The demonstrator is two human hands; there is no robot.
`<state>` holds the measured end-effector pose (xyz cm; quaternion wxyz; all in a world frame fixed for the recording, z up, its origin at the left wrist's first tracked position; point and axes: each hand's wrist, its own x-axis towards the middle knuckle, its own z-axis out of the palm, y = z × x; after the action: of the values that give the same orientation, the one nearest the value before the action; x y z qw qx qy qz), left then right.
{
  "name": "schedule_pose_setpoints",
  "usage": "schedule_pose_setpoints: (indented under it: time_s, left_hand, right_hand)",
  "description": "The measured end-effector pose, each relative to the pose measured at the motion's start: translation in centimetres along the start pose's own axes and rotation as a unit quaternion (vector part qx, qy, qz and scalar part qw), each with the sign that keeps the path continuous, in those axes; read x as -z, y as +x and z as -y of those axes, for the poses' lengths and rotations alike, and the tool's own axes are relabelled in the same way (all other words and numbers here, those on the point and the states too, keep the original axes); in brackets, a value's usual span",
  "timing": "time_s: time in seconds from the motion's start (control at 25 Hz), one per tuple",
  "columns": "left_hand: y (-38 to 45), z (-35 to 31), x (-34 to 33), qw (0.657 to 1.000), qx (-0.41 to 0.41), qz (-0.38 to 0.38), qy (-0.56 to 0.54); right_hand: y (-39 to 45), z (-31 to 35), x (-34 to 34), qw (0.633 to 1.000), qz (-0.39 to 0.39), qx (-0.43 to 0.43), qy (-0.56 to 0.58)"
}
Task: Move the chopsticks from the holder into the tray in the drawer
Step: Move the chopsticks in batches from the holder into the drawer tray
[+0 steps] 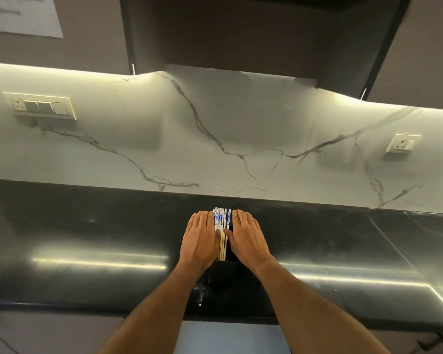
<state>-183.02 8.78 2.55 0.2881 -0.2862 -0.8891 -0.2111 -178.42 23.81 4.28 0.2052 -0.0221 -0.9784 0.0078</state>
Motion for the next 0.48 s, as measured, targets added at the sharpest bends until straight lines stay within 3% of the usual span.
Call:
schedule_pose_setpoints:
  time_s: [0.2, 0.48]
  left_hand:
    - [1.4, 1.2, -4.2, 0.999, 0.015, 0.045, 0.008]
    - [4.0, 3.3, -8.6, 0.993, 0.075, 0.075, -0.045]
  right_hand:
    - [3.1, -0.8, -3.9, 0.996, 0.037, -0.022, 0.078]
    - [6.7, -1.7, -7.5, 0.964, 0.058, -0.137, 0.222]
